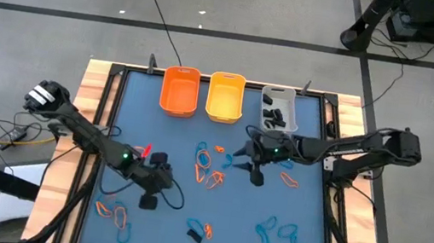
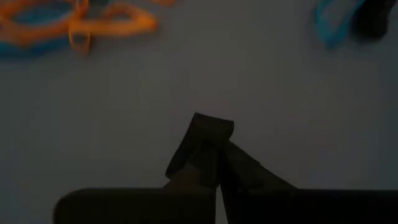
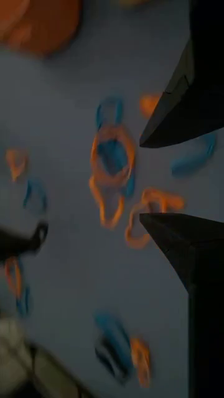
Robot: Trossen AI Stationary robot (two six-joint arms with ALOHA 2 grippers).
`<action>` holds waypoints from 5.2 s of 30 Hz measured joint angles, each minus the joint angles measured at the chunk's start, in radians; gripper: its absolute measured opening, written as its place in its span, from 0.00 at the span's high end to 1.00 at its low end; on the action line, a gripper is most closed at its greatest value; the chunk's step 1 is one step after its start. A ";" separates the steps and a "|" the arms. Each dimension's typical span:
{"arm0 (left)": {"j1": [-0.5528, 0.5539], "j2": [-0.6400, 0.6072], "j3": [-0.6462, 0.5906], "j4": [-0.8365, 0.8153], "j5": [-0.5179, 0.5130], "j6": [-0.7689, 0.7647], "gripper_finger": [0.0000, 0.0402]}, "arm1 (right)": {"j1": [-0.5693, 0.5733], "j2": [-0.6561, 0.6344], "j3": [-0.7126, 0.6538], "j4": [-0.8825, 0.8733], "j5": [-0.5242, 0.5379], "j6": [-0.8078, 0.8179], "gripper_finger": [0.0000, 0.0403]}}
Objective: Sort rubber bands into baskets
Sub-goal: Put the black rubber band into the gray bin
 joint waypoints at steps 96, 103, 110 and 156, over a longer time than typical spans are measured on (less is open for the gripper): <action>0.367 0.191 0.000 0.982 0.053 0.045 0.98 | 0.114 0.151 0.000 0.336 0.268 -0.048 0.52; 0.367 0.191 0.000 1.007 0.063 0.057 0.98 | 0.116 0.150 0.000 0.385 0.255 -0.043 0.47; 0.367 0.191 0.000 0.999 0.062 0.062 0.98 | 0.116 0.150 0.000 0.404 0.247 0.009 0.62; 0.408 0.192 0.000 0.772 -0.098 0.035 0.61 | -0.440 -0.237 0.000 -0.424 0.512 0.139 0.96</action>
